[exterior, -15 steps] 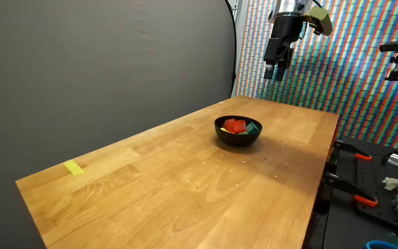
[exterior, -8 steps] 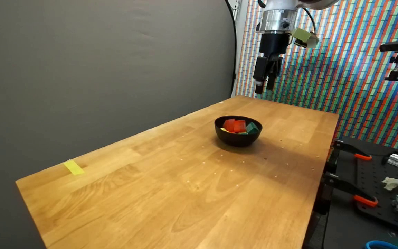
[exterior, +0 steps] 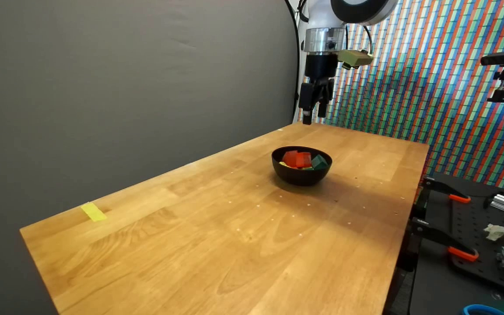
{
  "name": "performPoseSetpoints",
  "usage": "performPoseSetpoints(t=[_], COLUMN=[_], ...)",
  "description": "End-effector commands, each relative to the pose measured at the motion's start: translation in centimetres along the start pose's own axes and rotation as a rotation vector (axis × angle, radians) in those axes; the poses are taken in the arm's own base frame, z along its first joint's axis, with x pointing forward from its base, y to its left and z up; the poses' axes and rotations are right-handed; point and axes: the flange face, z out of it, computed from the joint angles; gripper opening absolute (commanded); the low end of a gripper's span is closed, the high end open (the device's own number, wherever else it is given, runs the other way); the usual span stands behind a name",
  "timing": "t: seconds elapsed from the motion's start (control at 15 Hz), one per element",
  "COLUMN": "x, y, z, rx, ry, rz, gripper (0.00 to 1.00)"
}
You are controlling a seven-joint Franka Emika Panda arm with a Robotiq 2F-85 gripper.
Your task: Remove all the objects in the black bowl and put them on the table
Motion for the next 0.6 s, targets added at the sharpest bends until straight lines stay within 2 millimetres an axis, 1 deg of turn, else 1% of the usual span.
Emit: performPoseSetpoints(t=[0.0,0.07,0.13,0.33,0.53], x=[2.7,2.8,1.4,2.2,2.1], y=[-0.6,-0.6,-0.3,-0.4,-0.5], z=[1.6,1.7,1.8,2.5,3.9], rx=[0.003,0.007,0.001,0.001,0.014], ry=[-0.059,-0.067,-0.046,-0.064,-0.086], rz=[-0.001,-0.003,-0.004,-0.004,-0.009], gripper=[1.0,1.0,1.0,1.0,1.0])
